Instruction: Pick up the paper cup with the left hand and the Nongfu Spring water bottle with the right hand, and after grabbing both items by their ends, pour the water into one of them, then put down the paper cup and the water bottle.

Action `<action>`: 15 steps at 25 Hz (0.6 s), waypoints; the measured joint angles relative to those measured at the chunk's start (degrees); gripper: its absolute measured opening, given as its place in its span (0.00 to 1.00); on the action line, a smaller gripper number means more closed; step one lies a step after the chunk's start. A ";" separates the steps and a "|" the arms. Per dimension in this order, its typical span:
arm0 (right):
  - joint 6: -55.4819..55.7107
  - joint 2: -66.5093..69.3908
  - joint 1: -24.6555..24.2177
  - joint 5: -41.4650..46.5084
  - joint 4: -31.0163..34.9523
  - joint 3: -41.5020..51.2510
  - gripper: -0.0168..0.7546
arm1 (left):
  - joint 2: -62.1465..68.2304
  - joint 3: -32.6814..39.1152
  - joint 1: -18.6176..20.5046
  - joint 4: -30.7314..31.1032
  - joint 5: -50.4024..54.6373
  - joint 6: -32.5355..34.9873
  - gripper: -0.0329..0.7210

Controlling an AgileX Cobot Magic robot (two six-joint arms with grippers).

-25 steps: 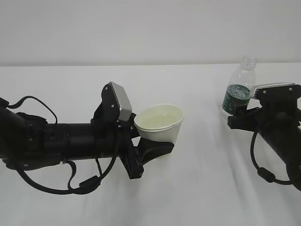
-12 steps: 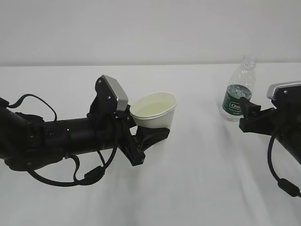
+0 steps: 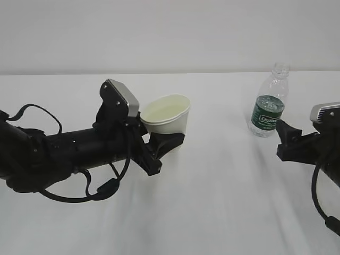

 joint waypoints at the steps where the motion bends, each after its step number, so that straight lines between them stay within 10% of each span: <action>1: 0.00 0.00 0.00 0.00 0.00 0.25 0.79 | 0.00 0.00 0.34 -0.27 0.00 0.00 0.56; 15: 0.62 0.00 0.00 0.00 -0.25 0.78 0.79 | 0.10 0.00 10.50 -4.68 0.12 0.13 0.56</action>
